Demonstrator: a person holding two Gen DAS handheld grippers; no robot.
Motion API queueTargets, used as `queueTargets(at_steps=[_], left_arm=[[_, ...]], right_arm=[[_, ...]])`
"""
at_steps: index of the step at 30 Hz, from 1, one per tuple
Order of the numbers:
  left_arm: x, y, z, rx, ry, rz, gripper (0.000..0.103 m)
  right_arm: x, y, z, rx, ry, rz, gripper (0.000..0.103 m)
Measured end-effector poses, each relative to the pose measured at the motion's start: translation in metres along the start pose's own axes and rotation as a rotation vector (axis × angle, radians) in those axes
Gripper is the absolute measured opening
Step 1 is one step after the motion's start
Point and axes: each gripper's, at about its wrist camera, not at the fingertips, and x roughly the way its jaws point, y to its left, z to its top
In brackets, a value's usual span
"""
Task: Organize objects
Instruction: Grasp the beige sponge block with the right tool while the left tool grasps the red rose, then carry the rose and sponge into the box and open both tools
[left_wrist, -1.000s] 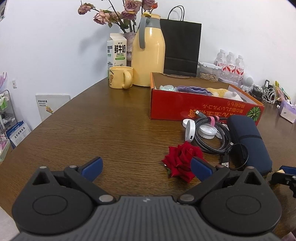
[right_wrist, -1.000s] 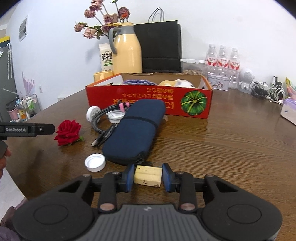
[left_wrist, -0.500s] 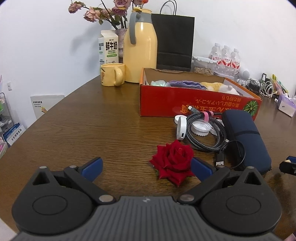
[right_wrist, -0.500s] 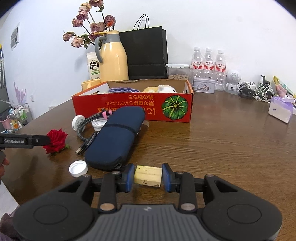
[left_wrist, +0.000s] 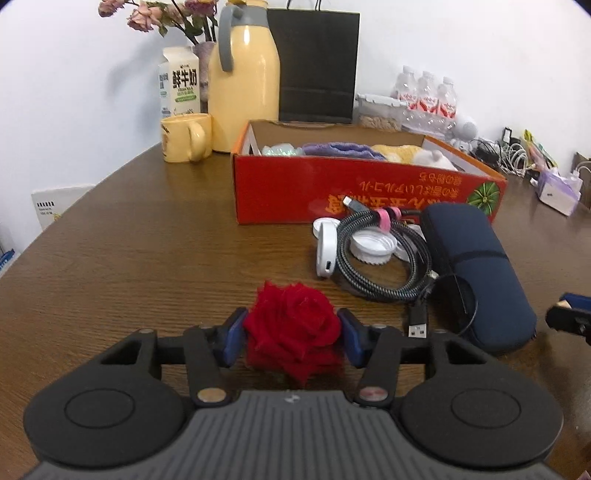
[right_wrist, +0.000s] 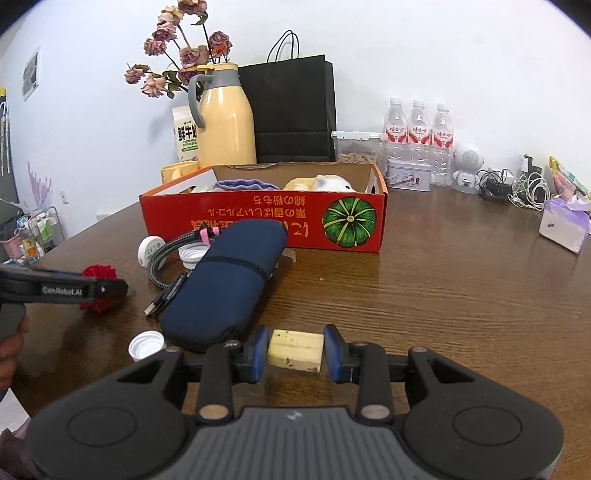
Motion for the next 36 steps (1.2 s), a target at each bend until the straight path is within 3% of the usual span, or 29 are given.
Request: queueTargets(at_steps=[8, 20, 27, 36], left_arm=[[-0.017, 0.0, 0.014, -0.001, -0.071, -0.034, 0.043], [-0.017, -0.018, 0.089, 0.009, -0.247, -0.023, 0.043], [0.015, -0.032, 0.132, -0.007, -0.279, -0.015, 0.043], [0.084, -0.035, 0.162, -0.068, -0.242, 0.028, 0.043]], right_arm=[[0.005, 0.003, 0.011, -0.021, -0.026, 0.007, 0.031], [0.027, 0.018, 0.082, -0.09, -0.177, 0.037, 0.031], [0.063, 0.021, 0.132, -0.093, -0.235, 0.036, 0.031], [0.137, 0.01, 0.168, -0.063, -0.206, -0.003, 0.031]])
